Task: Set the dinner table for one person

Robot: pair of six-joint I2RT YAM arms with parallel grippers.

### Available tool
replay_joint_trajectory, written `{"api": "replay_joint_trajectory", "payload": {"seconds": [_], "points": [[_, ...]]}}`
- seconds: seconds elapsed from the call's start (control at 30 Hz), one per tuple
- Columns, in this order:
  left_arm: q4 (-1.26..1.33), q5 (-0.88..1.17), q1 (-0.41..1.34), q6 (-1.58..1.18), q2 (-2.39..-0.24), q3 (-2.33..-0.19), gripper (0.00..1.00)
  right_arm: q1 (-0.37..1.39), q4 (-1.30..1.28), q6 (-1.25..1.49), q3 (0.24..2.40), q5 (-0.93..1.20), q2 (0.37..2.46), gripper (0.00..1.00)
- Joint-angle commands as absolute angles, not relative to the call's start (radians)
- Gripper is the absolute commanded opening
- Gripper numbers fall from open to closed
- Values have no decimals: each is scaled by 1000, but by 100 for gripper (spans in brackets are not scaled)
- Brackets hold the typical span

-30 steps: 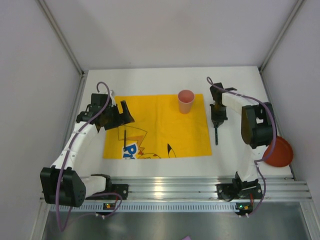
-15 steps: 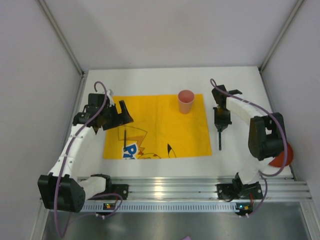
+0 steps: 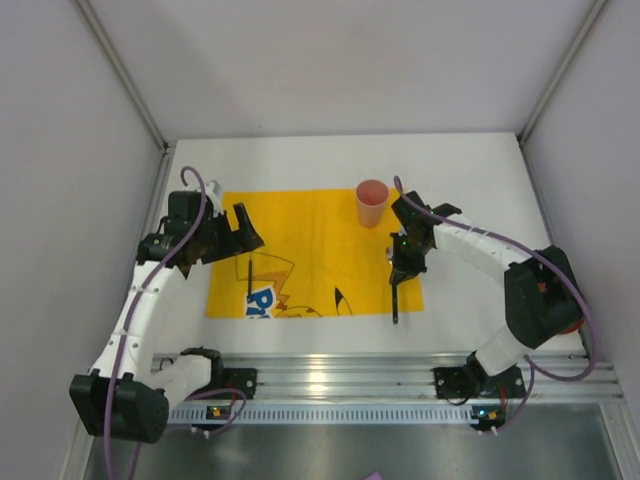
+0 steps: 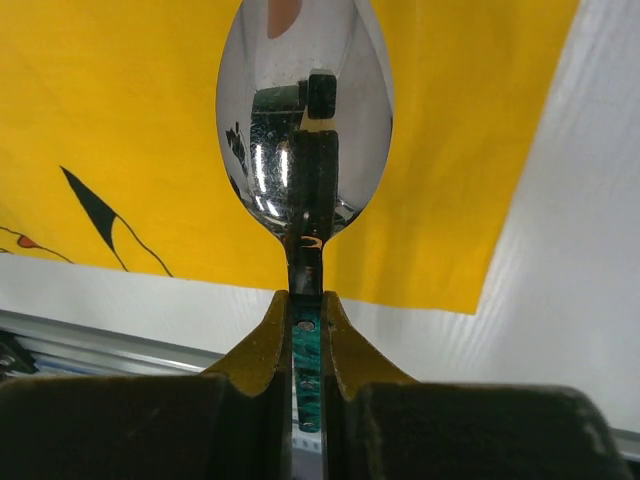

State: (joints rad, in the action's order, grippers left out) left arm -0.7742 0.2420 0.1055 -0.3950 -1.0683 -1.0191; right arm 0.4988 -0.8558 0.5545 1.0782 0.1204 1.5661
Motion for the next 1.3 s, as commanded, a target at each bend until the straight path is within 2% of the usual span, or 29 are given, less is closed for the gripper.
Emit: {"api": "replay_joint_trajectory", "payload": {"seconds": [0.0,0.43,1.27], "points": [[-807,239,104,-399,-1016,-1016,98,522,-721,621,1097,164,1598,0],[-879,192,104,-371,-908,-966,99,523,-667,615,1163,104,1726,0],[-827,196,106,-379,-948,-919,99,586,-667,583,1281,5,1799,0]]}}
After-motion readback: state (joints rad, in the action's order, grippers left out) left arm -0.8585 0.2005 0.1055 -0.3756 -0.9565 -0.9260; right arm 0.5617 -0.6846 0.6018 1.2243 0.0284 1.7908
